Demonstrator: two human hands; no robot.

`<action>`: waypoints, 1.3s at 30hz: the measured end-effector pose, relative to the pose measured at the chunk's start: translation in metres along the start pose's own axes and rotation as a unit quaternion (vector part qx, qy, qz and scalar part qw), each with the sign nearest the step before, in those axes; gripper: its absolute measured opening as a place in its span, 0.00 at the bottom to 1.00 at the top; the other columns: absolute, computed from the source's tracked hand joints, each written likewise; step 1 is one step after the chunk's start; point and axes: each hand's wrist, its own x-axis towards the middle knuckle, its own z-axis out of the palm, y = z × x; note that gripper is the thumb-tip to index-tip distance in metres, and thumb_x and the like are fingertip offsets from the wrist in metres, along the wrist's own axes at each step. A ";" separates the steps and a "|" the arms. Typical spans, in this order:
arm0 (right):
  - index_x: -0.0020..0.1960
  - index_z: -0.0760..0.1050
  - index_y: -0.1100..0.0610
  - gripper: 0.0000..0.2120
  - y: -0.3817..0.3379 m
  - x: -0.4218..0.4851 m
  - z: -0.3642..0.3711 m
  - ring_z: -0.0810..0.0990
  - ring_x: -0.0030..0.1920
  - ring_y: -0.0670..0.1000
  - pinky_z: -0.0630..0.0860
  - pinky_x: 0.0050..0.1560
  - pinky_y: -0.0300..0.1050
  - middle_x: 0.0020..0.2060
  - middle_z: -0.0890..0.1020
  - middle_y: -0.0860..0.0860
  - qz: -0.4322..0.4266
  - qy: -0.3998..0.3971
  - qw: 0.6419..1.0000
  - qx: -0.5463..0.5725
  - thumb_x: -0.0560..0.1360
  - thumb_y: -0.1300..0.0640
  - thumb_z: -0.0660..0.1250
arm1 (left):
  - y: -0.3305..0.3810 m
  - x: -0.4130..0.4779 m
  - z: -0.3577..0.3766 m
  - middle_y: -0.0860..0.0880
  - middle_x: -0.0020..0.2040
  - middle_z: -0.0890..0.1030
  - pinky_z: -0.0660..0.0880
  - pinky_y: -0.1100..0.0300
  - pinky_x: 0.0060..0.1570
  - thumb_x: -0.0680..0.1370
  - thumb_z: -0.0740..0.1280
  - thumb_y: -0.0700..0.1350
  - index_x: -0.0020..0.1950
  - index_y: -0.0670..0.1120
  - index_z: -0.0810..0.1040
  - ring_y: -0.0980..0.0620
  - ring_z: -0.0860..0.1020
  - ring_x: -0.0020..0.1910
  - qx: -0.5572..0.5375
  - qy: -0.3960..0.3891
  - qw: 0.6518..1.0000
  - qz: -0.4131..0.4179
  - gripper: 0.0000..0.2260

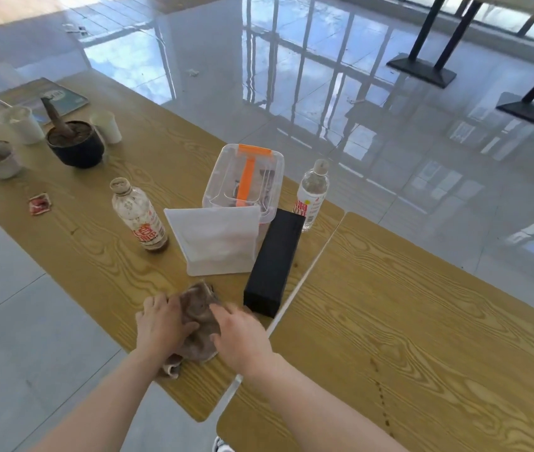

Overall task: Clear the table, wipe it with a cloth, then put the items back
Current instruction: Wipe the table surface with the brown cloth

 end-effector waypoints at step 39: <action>0.50 0.79 0.51 0.11 0.144 -0.263 0.010 0.75 0.43 0.52 0.68 0.39 0.43 0.40 0.76 0.48 0.232 0.258 0.936 0.065 0.69 0.57 0.65 | 0.206 -0.173 0.029 0.54 0.38 0.83 0.78 0.60 0.42 0.64 0.76 0.49 0.43 0.54 0.80 0.60 0.80 0.38 -0.301 -0.236 0.870 0.310 0.10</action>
